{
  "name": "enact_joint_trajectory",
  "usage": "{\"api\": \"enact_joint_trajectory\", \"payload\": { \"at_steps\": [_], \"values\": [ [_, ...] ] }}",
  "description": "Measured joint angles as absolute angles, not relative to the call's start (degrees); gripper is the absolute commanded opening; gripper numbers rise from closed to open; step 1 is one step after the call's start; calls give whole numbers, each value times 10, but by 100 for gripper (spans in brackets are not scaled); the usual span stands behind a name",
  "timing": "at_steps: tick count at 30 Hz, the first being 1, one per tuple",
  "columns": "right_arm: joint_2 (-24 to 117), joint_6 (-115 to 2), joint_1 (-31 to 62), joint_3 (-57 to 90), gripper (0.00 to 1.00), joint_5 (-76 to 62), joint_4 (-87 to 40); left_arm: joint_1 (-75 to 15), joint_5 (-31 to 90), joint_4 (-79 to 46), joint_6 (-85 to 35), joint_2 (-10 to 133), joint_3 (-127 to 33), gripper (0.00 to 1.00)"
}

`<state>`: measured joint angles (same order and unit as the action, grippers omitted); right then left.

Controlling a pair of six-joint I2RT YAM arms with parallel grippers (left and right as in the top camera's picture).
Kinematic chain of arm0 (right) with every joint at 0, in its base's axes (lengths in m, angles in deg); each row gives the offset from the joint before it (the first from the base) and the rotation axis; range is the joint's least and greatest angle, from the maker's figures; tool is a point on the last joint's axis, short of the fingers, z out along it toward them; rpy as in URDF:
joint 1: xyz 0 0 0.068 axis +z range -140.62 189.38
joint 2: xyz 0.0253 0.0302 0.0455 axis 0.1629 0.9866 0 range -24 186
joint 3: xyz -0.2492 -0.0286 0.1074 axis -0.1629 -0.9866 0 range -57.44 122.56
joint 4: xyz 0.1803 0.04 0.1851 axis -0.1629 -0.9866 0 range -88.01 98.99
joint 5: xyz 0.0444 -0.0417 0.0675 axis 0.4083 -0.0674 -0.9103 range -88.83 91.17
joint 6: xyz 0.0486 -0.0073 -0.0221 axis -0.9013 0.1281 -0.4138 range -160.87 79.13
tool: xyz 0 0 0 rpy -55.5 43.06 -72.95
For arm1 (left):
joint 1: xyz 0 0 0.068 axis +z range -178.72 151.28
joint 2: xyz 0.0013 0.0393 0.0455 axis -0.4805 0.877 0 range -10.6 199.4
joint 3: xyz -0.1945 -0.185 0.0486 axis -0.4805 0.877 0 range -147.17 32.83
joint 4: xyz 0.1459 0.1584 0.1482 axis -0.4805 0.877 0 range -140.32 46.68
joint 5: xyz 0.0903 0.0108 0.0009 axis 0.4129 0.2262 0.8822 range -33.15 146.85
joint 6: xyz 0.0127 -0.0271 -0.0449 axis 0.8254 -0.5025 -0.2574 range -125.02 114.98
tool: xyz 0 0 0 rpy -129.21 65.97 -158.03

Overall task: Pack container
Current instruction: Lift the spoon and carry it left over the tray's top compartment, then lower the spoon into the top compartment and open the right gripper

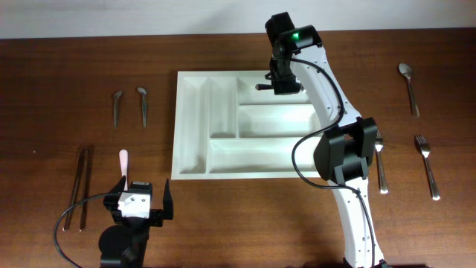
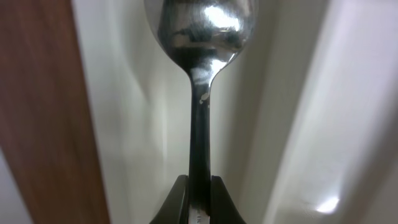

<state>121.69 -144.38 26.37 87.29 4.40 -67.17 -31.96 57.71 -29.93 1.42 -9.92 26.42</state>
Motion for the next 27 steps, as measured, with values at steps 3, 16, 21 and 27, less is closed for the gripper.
{"api": "enact_joint_trajectory", "payload": {
  "at_steps": [3, 16, 21, 27],
  "values": [
    [1217, -1444, 265, 873, 7, 44, -654, -320, 577, -299, 14, -99, 264, 99],
    [1217, -1444, 270, 873, 22, 44, -647, -320, 577, -299, 14, -99, 264, 99],
    [1217, -1447, 270, 873, 39, 44, -643, -320, 577, -299, 14, -99, 264, 99],
    [1217, -1402, 267, 873, 79, 35, -591, -320, 577, -299, 14, -99, 264, 99]
  ]
}}
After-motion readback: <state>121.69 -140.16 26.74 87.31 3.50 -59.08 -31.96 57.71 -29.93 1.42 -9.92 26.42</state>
